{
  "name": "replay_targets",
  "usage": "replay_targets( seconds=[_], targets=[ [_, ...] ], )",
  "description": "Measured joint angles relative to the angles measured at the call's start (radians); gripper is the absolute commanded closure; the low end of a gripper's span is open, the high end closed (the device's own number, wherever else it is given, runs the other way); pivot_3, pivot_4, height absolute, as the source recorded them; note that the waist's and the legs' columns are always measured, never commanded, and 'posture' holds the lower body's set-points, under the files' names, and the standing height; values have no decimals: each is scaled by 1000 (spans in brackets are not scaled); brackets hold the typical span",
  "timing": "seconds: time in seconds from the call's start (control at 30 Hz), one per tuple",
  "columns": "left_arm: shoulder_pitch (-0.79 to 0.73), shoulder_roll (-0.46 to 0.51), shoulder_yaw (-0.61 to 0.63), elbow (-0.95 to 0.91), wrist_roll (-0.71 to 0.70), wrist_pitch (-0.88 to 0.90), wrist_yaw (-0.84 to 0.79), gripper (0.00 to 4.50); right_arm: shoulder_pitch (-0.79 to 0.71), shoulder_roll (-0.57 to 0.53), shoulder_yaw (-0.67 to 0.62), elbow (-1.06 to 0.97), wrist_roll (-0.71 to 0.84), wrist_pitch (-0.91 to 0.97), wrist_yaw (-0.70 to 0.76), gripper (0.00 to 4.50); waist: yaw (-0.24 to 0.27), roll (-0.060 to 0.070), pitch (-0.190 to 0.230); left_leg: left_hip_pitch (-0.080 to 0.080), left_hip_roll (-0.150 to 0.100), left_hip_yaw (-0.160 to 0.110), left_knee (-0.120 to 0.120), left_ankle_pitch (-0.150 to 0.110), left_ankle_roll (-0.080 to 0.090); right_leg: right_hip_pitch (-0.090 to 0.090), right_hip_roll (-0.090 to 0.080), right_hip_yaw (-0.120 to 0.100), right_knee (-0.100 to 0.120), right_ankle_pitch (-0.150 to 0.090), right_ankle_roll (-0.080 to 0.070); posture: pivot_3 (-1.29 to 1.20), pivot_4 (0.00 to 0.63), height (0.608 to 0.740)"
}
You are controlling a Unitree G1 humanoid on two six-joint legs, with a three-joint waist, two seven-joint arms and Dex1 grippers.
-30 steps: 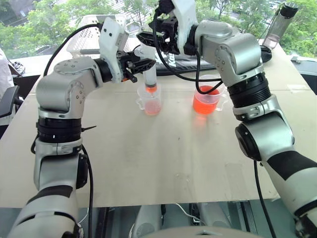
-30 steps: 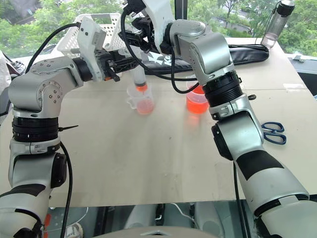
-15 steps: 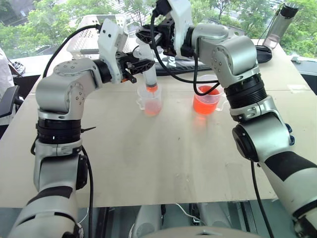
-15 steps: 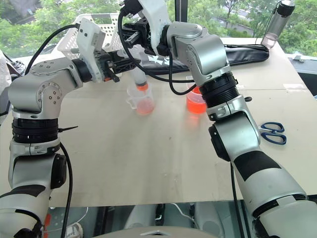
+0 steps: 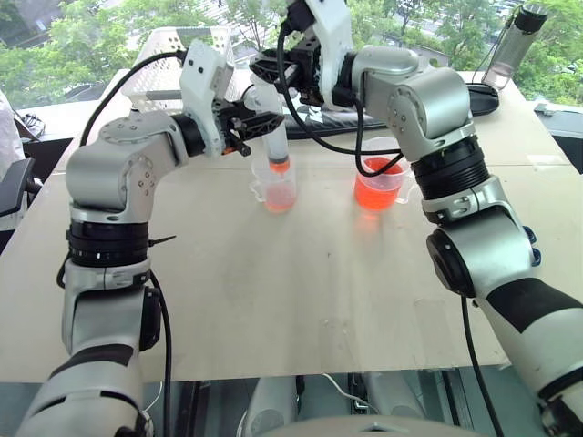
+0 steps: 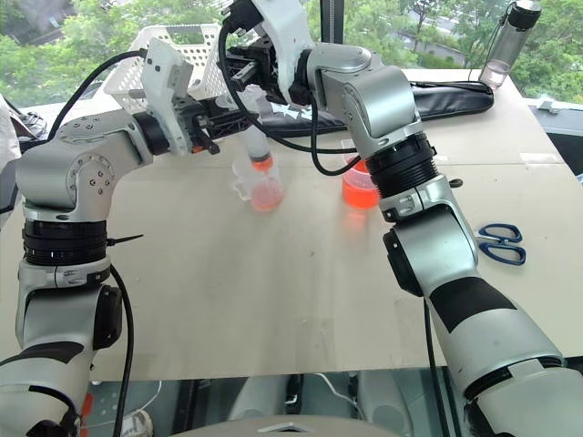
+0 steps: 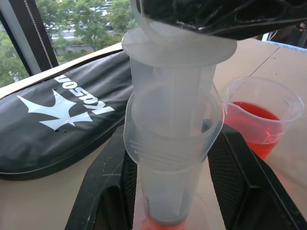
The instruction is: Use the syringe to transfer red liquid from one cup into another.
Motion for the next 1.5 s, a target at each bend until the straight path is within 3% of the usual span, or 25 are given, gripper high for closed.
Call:
replay_targets(
  seconds=[1.5],
  targets=[
    [24, -6, 5, 15, -2, 37, 22, 2969, 117, 68, 7, 59, -97, -183, 31, 4435, 0, 0, 0, 0, 0, 0, 0, 0, 0, 0, 0, 0, 0, 0, 0, 0, 150, 724]
  ],
)
